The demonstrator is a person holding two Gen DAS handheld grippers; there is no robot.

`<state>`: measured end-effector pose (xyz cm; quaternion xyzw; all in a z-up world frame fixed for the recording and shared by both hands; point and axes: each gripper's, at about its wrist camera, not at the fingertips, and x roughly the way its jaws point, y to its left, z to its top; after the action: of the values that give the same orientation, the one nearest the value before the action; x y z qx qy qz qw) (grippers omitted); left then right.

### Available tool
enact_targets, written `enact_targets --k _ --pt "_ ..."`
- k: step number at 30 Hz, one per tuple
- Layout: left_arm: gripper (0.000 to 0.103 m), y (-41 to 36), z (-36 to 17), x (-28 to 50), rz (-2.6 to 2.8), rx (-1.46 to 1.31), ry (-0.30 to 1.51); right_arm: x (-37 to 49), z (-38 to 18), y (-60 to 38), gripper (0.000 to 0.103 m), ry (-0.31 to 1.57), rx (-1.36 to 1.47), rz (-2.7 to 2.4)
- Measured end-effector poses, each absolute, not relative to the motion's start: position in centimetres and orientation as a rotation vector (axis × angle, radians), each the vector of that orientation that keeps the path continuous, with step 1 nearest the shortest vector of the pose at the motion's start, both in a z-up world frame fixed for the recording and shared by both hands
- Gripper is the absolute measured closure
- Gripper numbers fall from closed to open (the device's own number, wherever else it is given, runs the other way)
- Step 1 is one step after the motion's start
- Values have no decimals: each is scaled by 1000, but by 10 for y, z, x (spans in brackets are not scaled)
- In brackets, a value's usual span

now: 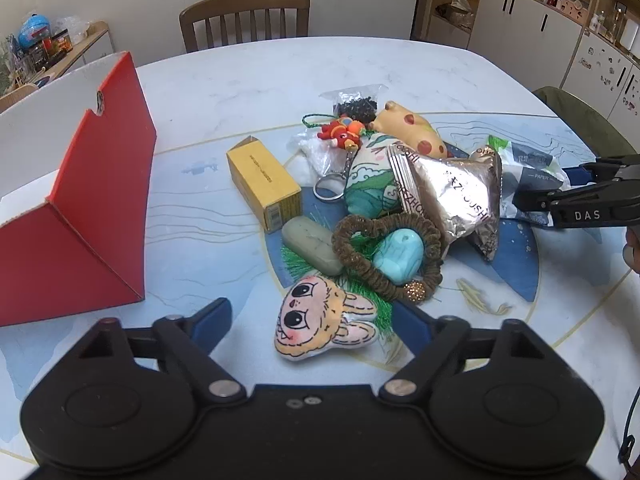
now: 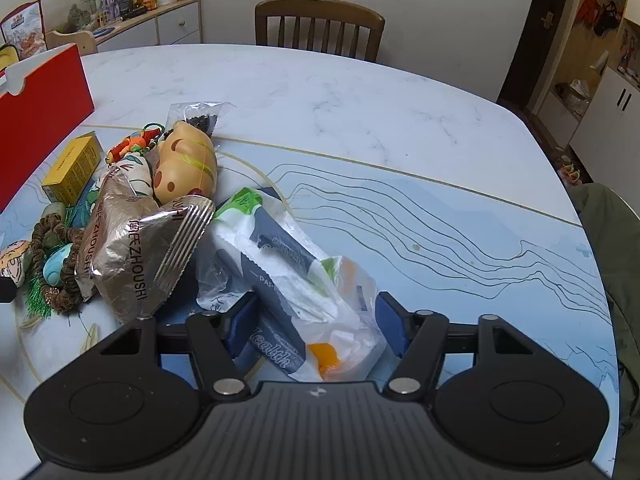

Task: Organize objects
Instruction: 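Grasp the white-blue plastic bag with the right gripper while the left grasps the cartoon cushion, then carry the plastic bag and cartoon cushion with both grippers over the red box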

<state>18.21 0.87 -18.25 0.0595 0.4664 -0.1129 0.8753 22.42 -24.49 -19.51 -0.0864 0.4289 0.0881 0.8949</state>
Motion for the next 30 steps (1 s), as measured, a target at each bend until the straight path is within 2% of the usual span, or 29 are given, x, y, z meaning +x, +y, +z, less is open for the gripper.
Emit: enact_targets --k 5,10,18,30 --pt "32 5 -185 181 -237 132 979 219 -192 -246 56 883 -160 185" --pt "49 5 -190 181 -217 126 1000 214 -189 -245 63 873 -138 171" --pt "51 10 -187 174 -171 80 1000 197 -178 -249 77 839 -83 127" --pt "51 14 -149 144 -134 4 957 152 -141 -258 77 774 -25 111"
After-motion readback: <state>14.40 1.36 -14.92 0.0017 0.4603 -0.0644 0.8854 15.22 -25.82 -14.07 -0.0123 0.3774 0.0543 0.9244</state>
